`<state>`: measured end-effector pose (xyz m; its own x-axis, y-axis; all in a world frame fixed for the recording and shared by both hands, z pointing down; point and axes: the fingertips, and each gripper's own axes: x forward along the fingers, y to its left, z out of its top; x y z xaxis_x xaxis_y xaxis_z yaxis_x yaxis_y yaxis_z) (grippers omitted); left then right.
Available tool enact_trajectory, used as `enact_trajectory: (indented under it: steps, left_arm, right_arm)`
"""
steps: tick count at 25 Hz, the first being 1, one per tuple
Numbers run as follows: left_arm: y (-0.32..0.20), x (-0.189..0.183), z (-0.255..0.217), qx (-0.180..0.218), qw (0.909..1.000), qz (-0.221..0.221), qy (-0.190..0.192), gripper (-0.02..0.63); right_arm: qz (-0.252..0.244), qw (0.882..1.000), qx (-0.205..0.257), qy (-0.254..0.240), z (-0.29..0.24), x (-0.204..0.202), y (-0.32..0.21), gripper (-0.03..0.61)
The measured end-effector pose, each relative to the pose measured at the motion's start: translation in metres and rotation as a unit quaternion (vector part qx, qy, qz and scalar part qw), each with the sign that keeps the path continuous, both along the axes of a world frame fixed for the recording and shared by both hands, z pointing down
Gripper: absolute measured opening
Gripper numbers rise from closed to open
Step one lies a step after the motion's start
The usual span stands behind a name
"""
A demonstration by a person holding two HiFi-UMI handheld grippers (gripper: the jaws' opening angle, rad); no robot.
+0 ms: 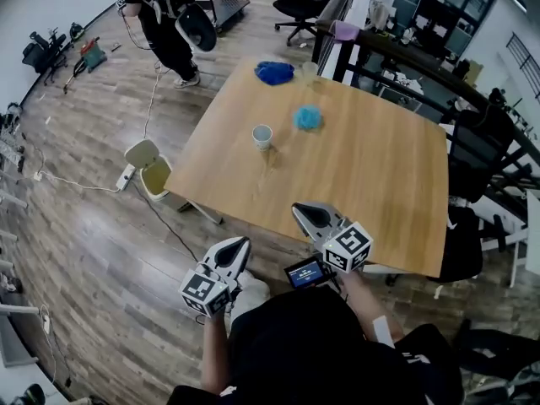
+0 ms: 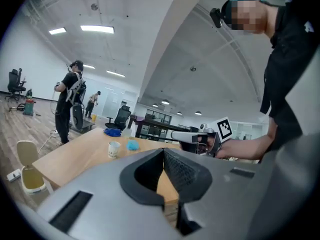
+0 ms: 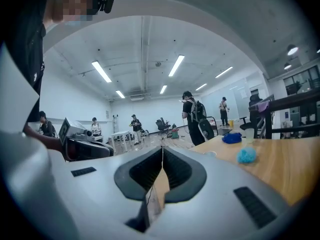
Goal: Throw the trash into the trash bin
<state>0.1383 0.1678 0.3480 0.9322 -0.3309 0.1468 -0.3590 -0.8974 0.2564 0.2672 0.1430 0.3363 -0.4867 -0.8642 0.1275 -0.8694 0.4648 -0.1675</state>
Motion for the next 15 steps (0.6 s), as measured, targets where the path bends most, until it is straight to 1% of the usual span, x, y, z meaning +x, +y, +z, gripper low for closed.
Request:
enact_trajectory:
  steps: [2, 5, 8, 10, 12, 15]
  left_arm:
    - [-0.031, -0.005, -0.009, 0.001, 0.9998, 0.018, 0.01, 0.008]
    - [-0.064, -0.011, -0.017, 0.004, 0.9989, 0.04, 0.023, 0.008]
    - [-0.091, -0.014, -0.01, -0.007, 0.9984, 0.044, 0.034, 0.008]
    - [-0.104, -0.007, -0.007, -0.021, 0.9977, 0.048, 0.043, 0.008]
    - [-0.11, 0.005, -0.006, -0.026, 0.9966, 0.062, 0.047, 0.008]
    - [-0.125, 0.029, 0.002, -0.027, 0.9955, 0.085, 0.032, 0.008]
  right_arm:
    - [0.015, 1.0, 0.003, 0.005, -0.01, -0.003, -0.026, -0.002]
    - [0.039, 0.999, 0.004, 0.013, -0.016, -0.007, -0.05, -0.002]
    - [0.053, 0.998, 0.004, 0.019, -0.011, -0.018, -0.067, -0.002]
    - [0.058, 0.998, -0.002, 0.028, -0.005, -0.021, -0.077, -0.002]
    - [0.067, 0.997, -0.01, 0.028, 0.001, -0.015, -0.084, -0.002]
    - [0.094, 0.995, -0.023, 0.011, 0.011, 0.01, -0.098, -0.002]
